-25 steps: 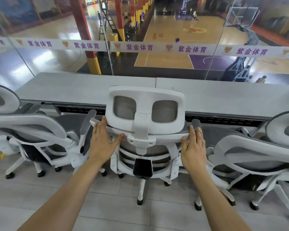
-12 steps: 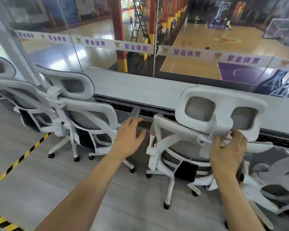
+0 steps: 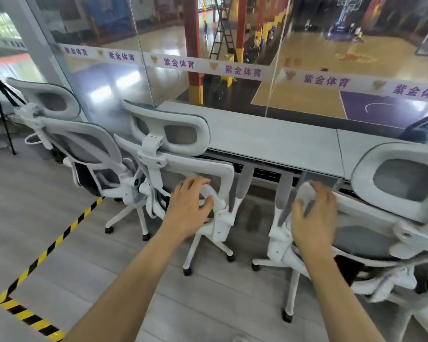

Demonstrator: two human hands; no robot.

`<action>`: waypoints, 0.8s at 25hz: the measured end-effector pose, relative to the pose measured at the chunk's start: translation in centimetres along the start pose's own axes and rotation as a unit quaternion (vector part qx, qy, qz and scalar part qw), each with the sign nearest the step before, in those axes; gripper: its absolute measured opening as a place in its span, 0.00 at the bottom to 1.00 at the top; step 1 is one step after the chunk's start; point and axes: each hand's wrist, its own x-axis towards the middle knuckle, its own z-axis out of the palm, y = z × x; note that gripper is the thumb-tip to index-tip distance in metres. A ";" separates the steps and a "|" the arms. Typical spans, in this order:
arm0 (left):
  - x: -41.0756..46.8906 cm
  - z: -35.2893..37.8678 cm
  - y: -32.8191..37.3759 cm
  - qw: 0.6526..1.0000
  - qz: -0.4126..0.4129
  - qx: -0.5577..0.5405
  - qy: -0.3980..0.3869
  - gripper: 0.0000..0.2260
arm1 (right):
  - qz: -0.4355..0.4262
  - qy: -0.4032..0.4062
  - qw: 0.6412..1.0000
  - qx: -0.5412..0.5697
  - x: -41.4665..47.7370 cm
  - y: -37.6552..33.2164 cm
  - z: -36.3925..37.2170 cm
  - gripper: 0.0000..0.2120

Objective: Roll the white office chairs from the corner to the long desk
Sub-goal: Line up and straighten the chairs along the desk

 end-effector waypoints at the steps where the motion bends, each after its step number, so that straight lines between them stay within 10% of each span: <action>1: 0.6 -0.7 -1.4 1.000 -0.012 -0.003 0.004 0.18 | -0.012 -0.021 1.000 -0.001 0.1 -1.2 1.9 0.23; 12: 9.8 -6.2 -15.8 0.987 -0.139 0.029 0.079 0.35 | -0.155 -0.266 0.946 -0.097 5.4 -9.9 21.4 0.24; 20: 12.4 -5.8 -23.4 0.990 -0.130 0.055 -0.012 0.46 | -0.115 -0.185 0.965 -0.145 3.2 -9.1 22.7 0.27</action>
